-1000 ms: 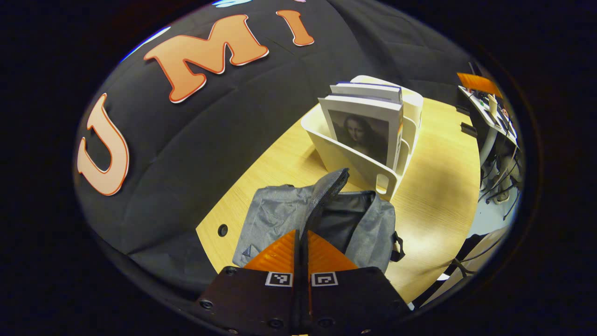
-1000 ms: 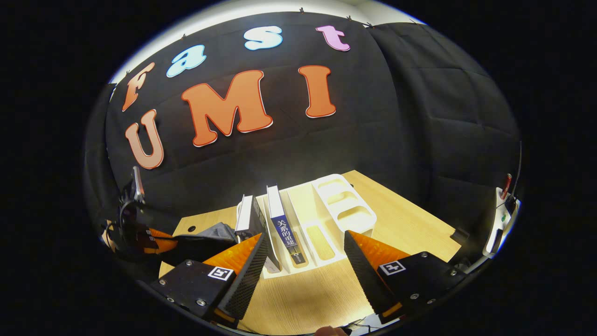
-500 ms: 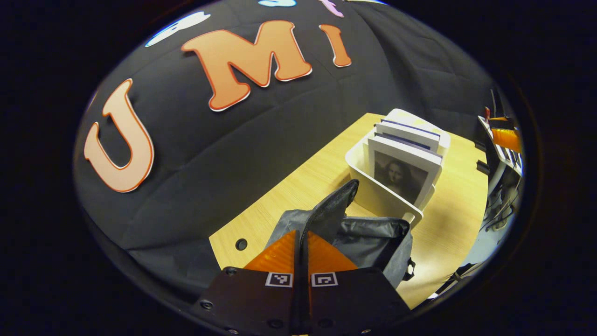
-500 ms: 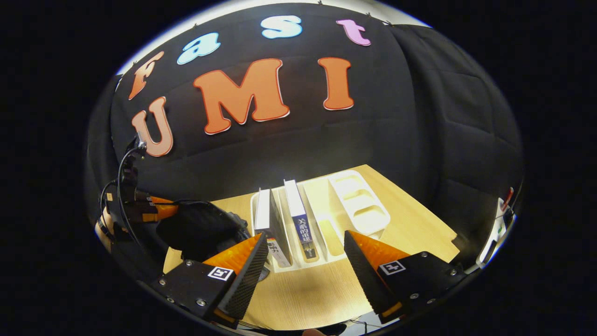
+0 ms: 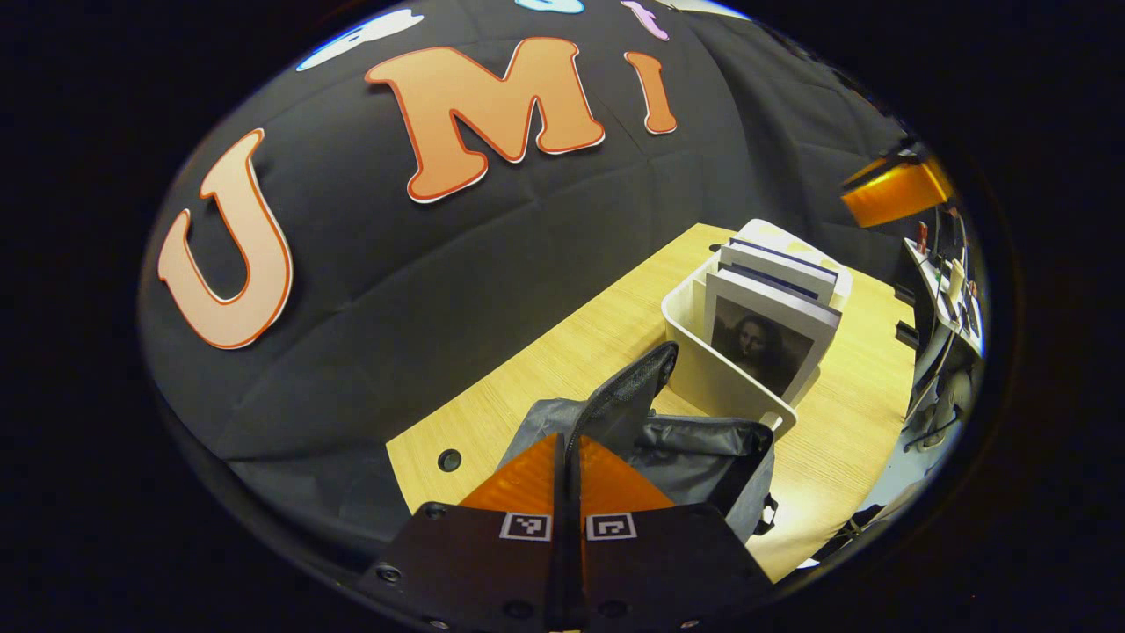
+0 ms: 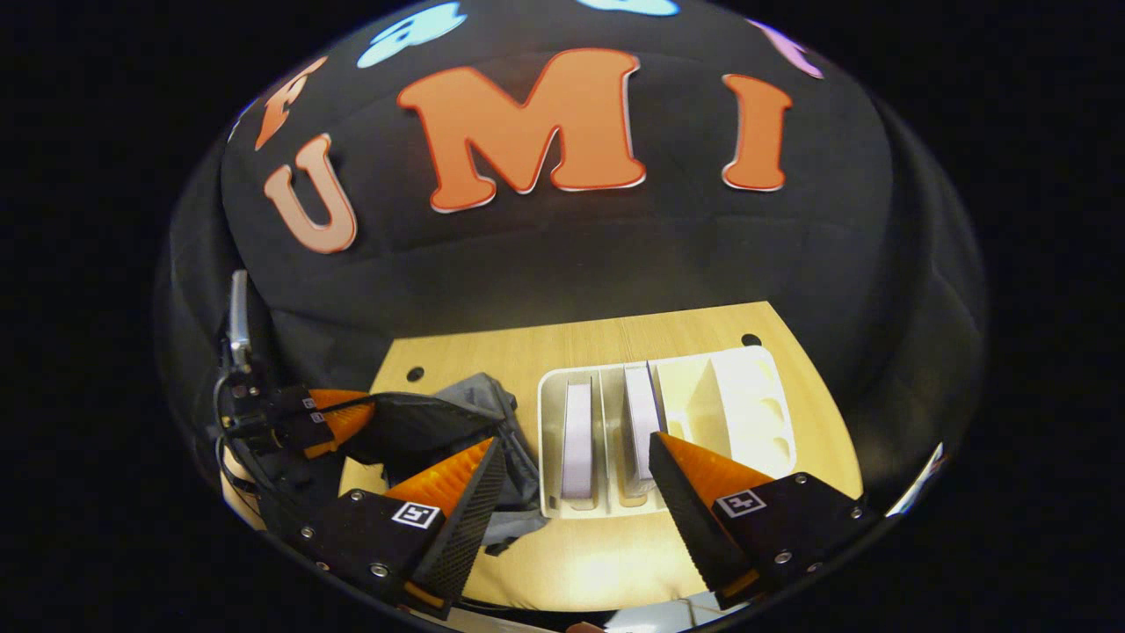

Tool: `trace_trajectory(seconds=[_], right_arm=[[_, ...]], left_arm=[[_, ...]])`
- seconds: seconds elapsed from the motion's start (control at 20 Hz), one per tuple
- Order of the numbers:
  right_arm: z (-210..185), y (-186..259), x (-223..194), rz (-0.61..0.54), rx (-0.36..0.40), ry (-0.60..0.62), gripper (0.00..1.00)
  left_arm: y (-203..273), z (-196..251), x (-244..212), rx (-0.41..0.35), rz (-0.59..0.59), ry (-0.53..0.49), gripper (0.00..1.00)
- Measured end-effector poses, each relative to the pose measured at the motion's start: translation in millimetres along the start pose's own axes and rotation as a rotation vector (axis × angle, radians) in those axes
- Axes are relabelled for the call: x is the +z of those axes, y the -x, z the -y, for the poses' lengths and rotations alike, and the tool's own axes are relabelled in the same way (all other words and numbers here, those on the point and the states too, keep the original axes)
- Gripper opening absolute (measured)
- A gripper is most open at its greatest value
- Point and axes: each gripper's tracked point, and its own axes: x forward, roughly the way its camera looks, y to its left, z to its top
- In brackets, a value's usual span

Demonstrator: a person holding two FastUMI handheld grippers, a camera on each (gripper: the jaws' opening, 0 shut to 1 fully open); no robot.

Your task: Open the schoolbag, grab two books from the bookshelf and put them into the schoolbag.

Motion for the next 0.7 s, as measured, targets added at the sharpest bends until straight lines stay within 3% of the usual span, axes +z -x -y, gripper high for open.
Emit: trace_trajectory(seconds=[0.1,0.3,0.7], right_arm=[[-9.9,-17.7,0.6,-0.1,0.002,0.06,0.98],[-34.8,-50.9,-5.9,-0.281,0.073,0.004,0.99],[-20.3,-114.6,-45.4,-0.473,0.001,-0.041,0.96]], left_arm=[[-1.6,-1.0,-1.1,0.004,-0.001,0.01,0.01],[-4.4,-3.2,-3.6,0.011,-0.011,0.038,0.01],[-8.6,-3.5,-8.4,0.011,-0.024,0.066,0.01]])
